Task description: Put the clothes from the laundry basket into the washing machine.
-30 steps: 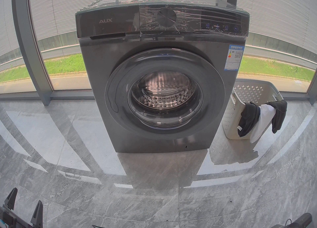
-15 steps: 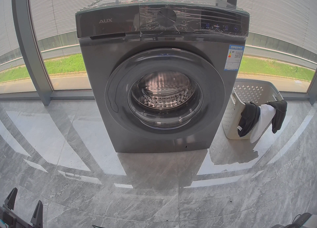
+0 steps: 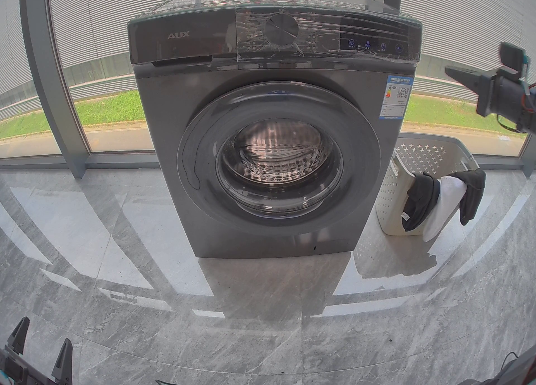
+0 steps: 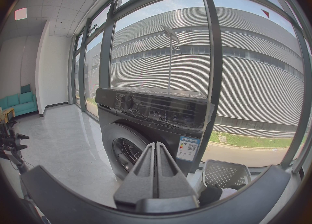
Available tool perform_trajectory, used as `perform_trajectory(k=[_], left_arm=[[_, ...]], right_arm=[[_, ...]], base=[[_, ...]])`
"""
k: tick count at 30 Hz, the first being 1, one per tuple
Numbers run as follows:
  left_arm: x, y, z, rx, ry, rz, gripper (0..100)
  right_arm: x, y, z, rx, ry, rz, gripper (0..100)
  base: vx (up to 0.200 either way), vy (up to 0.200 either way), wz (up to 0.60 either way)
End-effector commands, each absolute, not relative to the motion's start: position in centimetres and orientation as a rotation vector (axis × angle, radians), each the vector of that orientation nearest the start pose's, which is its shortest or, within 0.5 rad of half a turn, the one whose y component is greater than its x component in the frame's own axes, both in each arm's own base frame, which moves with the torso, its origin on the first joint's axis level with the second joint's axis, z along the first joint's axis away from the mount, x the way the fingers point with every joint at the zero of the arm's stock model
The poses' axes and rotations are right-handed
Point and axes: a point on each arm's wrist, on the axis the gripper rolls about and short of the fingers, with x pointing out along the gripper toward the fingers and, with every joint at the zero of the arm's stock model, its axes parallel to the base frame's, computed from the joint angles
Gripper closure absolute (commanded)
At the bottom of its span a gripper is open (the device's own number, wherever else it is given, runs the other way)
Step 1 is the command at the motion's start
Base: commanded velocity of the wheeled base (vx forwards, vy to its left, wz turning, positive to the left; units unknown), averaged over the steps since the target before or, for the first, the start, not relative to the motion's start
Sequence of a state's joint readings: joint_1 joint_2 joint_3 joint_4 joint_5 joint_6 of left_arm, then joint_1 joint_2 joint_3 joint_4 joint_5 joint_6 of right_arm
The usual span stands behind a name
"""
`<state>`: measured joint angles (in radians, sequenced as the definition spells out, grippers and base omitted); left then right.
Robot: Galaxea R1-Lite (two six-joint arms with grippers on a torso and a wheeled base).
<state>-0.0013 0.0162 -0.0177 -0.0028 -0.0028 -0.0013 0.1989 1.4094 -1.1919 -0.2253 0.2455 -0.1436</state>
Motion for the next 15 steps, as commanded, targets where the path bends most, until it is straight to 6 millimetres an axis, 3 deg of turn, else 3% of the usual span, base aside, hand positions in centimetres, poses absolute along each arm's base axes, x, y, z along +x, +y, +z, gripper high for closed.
perform_trajectory(k=[1,8,15], left_arm=[[-2.3,0.0,7.6,-0.002,-0.003,-0.005,0],[-2.3,0.0,7.6,-0.002,-0.002,-0.005,0],[-2.3,0.0,7.6,-0.002,-0.002,-0.005,0]], right_arm=[[30.7,7.4,28.9,-0.146,0.055,0.481,100],[32.9,7.4,26.4,-0.148,0.124,0.466,100],[33.4,7.4,26.1,-0.15,0.106,0.467,100]], base=[[0.0,0.0,0.0],[0.0,0.0,0.0],[0.0,0.0,0.0]])
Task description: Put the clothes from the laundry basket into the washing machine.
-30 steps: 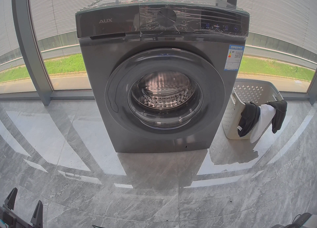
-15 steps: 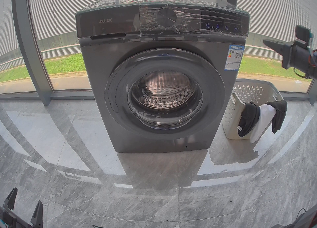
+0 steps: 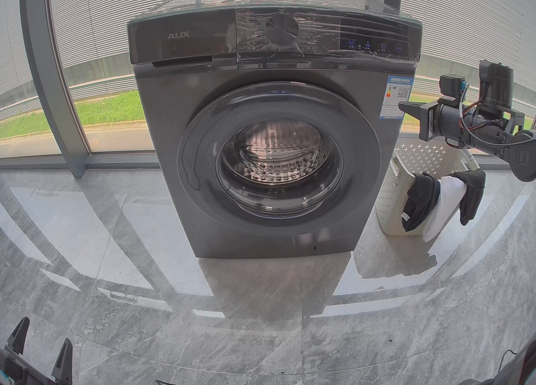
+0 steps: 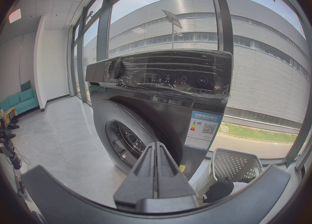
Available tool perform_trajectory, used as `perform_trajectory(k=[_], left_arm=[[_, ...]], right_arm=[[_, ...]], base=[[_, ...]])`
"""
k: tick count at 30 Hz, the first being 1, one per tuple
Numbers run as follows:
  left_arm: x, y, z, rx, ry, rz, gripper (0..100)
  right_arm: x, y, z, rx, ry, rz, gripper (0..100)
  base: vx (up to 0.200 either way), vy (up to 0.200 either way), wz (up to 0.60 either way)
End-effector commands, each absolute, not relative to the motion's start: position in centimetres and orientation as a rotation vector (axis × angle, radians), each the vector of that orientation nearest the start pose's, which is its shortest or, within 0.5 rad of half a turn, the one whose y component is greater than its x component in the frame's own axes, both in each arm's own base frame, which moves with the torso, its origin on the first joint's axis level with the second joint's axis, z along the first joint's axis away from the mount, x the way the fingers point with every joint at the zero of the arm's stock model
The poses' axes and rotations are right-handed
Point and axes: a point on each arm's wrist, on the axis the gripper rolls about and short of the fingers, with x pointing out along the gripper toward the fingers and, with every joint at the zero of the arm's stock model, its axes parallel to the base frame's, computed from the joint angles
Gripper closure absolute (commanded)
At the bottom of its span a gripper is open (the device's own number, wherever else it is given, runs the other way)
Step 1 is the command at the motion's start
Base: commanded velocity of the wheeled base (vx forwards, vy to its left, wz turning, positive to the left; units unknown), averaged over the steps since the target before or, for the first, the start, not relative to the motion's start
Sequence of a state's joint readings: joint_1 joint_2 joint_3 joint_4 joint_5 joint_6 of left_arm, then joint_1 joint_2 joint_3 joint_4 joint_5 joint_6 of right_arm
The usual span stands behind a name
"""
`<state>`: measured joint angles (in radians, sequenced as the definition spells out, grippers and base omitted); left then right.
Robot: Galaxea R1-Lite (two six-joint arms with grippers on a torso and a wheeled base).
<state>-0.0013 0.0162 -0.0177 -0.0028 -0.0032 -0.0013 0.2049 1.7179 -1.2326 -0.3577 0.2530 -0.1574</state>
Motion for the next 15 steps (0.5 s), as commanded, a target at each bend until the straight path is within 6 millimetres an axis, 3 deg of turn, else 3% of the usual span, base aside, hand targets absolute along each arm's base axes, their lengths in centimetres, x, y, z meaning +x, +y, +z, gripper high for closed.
perform_trajectory(k=[1,15], left_arm=[[-2.27,0.0,7.58,-0.002,-0.002,-0.005,0],[-2.28,0.0,7.56,0.002,-0.002,-0.005,0]], right_arm=[[33.45,7.29,26.2,-0.151,0.095,0.461,100],[33.84,7.21,25.38,-0.161,0.115,0.462,100]], base=[[0.0,0.0,0.0],[0.0,0.0,0.0]])
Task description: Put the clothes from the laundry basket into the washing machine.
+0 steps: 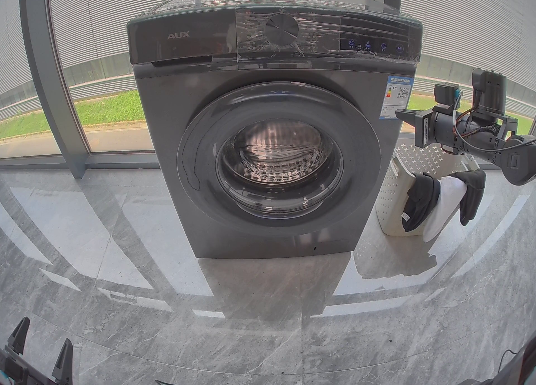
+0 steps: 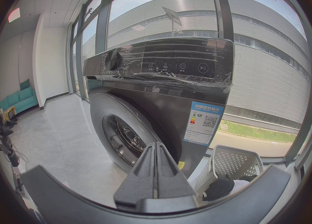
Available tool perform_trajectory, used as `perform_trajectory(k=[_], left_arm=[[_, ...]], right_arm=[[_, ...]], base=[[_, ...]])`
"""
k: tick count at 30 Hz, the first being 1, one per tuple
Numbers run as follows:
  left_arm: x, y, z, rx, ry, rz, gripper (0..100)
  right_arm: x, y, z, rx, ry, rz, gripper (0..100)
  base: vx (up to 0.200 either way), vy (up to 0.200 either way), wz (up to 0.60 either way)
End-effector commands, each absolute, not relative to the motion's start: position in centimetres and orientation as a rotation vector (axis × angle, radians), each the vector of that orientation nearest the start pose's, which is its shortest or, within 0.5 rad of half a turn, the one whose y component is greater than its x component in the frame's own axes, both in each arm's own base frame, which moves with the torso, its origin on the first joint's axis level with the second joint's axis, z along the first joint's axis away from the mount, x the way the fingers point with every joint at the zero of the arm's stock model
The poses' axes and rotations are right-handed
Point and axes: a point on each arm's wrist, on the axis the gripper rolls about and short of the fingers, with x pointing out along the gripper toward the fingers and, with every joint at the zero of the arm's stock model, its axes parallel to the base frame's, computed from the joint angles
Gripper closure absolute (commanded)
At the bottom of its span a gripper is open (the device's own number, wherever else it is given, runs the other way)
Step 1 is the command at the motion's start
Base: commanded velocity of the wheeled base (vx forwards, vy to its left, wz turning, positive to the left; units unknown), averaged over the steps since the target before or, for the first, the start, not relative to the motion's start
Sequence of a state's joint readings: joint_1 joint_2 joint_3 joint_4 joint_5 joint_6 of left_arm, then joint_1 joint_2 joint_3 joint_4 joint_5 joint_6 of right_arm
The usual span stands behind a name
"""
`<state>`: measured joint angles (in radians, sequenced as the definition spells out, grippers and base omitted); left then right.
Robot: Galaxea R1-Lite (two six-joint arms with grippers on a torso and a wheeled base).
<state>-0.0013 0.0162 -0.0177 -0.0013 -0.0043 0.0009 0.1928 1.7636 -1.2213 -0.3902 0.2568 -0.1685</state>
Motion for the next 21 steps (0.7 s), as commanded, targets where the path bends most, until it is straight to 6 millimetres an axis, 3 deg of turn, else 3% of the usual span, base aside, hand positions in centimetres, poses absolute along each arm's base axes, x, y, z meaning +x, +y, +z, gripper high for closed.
perform_trajectory(k=[1,9,21], left_arm=[[-2.3,0.0,7.6,-0.005,-0.002,0.002,0],[-2.3,0.0,7.6,0.002,0.0,-0.006,0],[-2.3,0.0,7.6,0.002,0.0,-0.008,0]], right_arm=[[33.8,7.2,25.4,-0.161,0.115,0.462,100],[33.7,7.1,24.3,-0.16,0.133,0.462,100],[34.3,7.2,23.5,-0.159,0.155,0.462,100]], base=[[0.0,0.0,0.0],[0.0,0.0,0.0],[0.2,0.0,0.0]])
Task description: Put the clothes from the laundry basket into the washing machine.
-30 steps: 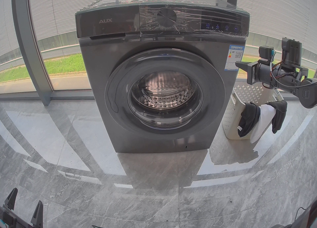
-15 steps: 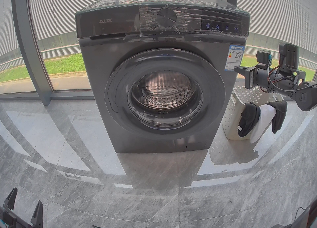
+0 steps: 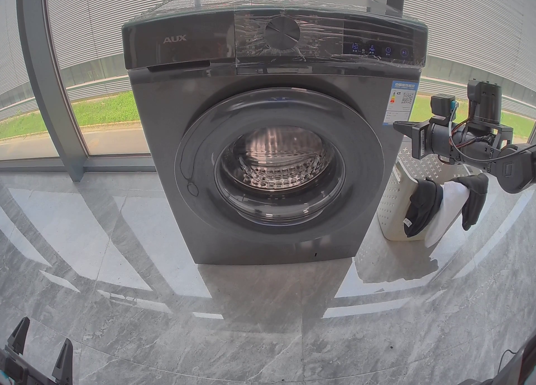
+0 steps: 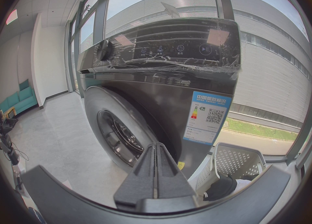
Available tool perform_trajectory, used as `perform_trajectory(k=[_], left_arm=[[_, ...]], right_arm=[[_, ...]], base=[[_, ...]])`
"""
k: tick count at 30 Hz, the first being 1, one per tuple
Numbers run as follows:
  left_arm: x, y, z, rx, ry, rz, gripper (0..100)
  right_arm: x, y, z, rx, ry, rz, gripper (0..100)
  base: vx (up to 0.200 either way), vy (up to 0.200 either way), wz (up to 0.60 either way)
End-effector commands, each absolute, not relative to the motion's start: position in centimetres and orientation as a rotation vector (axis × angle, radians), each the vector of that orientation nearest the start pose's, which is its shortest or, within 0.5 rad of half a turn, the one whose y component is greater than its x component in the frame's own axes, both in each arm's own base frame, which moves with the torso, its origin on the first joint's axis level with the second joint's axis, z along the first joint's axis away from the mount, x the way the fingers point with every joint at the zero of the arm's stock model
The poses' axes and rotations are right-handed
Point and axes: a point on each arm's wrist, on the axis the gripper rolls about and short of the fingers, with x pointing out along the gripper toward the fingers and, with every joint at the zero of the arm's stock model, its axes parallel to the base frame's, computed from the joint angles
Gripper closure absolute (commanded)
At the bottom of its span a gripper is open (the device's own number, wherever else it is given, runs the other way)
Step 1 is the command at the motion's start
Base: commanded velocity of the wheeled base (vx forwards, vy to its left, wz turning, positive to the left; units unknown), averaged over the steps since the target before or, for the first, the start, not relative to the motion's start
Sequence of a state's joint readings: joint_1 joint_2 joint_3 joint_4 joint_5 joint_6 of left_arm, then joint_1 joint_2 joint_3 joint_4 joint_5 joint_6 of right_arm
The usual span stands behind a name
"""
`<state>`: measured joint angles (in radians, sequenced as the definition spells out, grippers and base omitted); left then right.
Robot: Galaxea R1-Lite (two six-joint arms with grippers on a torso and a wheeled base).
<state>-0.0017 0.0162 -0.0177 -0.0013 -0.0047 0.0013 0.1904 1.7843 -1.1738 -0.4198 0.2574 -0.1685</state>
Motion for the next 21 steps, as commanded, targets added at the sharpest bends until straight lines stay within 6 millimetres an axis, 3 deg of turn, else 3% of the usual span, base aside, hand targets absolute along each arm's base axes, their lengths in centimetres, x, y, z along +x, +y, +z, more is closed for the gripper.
perform_trajectory(k=[1,3,14,21], left_arm=[[-2.3,0.0,7.6,0.002,0.0,-0.006,0],[-2.3,0.0,7.6,0.0,-0.002,-0.005,0],[-2.3,0.0,7.6,0.0,-0.002,-0.005,0],[-2.3,0.0,7.6,0.0,0.0,-0.005,0]], right_arm=[[34.3,7.2,23.5,-0.159,0.157,0.462,100],[34.5,7.2,23.2,-0.159,0.163,0.462,100],[35.8,7.6,20.8,-0.169,0.23,0.476,100],[34.6,7.7,18.9,-0.18,0.286,0.525,100]], base=[[0.2,0.0,0.0],[0.2,0.0,0.0],[0.0,0.0,0.0],[0.0,0.0,0.0]])
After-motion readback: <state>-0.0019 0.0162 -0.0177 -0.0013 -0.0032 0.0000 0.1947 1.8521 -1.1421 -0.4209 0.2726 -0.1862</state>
